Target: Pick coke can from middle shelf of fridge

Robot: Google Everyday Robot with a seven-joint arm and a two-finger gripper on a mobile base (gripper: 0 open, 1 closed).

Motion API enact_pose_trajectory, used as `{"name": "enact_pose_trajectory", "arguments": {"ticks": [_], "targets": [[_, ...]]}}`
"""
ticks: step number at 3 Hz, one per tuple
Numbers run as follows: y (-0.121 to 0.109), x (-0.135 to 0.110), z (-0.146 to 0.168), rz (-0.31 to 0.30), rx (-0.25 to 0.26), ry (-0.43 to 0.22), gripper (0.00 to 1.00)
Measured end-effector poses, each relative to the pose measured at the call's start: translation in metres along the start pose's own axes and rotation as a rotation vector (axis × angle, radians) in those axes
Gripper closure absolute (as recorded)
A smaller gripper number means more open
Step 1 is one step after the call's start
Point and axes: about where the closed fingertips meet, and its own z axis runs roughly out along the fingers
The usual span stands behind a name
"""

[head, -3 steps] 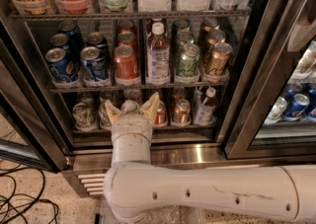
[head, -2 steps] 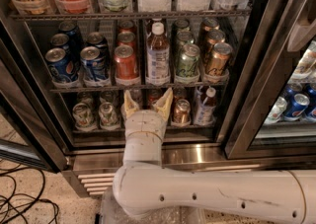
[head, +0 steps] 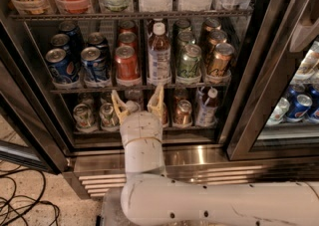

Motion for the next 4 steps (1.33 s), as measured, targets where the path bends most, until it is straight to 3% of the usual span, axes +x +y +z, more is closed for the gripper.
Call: {"name": "enact_pose_trajectory", "arguments": {"ticks": [1,2,4], "targets": [[0.023,-0.007,-0.002,0.004,-0.082,-0.013,0.27],[0.037,-0.005,0.006,-0.006,-0.098,0.006,0.32],[0.054,0.004,0.030,-0.046,-0.079,0.042,0.32]]}}
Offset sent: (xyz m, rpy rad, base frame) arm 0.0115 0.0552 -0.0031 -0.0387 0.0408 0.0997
